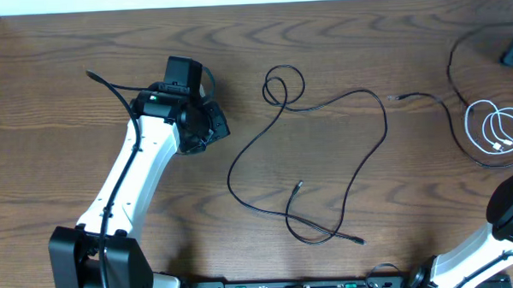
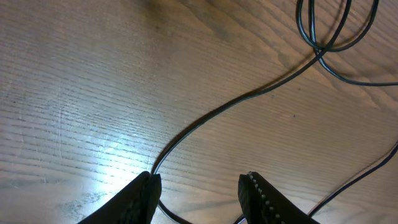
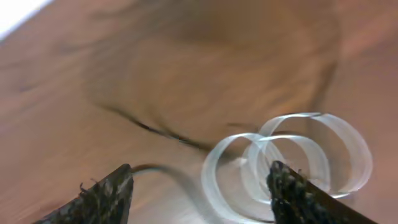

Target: Untangle cables

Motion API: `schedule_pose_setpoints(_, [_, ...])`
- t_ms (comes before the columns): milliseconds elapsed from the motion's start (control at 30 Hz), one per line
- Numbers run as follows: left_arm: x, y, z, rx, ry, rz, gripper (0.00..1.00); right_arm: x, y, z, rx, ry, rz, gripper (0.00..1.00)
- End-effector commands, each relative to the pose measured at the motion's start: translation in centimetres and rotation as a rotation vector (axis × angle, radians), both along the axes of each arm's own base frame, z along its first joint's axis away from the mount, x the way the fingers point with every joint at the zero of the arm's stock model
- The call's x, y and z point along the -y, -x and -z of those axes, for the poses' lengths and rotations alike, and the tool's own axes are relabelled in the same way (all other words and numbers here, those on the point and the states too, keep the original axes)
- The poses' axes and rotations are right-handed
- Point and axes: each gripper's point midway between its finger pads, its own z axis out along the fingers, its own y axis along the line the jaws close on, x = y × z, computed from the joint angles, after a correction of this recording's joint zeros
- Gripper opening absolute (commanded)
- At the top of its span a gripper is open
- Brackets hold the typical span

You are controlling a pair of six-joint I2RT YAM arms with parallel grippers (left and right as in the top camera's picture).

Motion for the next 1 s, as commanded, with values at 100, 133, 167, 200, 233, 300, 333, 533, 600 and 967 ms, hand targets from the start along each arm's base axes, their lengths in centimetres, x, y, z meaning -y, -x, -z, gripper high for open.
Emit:
schedule_pose_setpoints(100, [-0.1,-0.1,-0.1,0.007,-0.016,0.008,0.46,-8.1,0.3,0.2,-0.012,-0.254,-0.228,0.75])
schedule_pose_setpoints(133, [-0.2,-0.1,-0.1,0.007,-0.016,0.008,0.46,-8.5,0.5,0.3,-0.026,-0.252,-0.247,0.75])
schedule_pose_setpoints(167, [-0.1,-0.1,-0.1,0.007,-0.016,0.008,0.46,-9.4,1.0,0.6,-0.054,-0.245,-0.298,0.76])
schedule_pose_setpoints(200, [-0.1,-0.1,-0.1,0.007,-0.016,0.008,0.46,-10.0,1.1,0.8,-0.066,-0.238,-0.332,0.76])
schedule_pose_setpoints(233, [-0.2,-0.1,-0.1,0.007,-0.016,0.008,0.46,-10.7,1.2,1.1,-0.076,-0.224,-0.379,0.77])
schedule_pose_setpoints(300, [-0.1,-0.1,-0.1,0.007,-0.016,0.008,0.46,-11.5,1.2,1.7,-0.091,-0.185,-0.451,0.77])
schedule_pose_setpoints(333, [-0.1,-0.1,-0.1,0.007,-0.016,0.008,0.46,-11.5,1.1,2.2,-0.109,-0.154,-0.459,0.77])
schedule_pose_setpoints(533, [-0.2,0.1,0.0,-0.003,-0.018,0.008,0.46,-11.5,0.3,6.1,-0.157,-0.068,-0.325,0.65])
schedule_pose_setpoints(600, [-0.2,0.2,0.0,-0.005,-0.018,0.008,0.46,-12.0,0.2,7.1,-0.159,-0.092,-0.258,0.63])
schedule_pose_setpoints(967, [-0.3,0.8,0.2,-0.033,-0.024,0.008,0.46,-15.4,0.5,14.6,-0.106,-0.139,0.144,0.60])
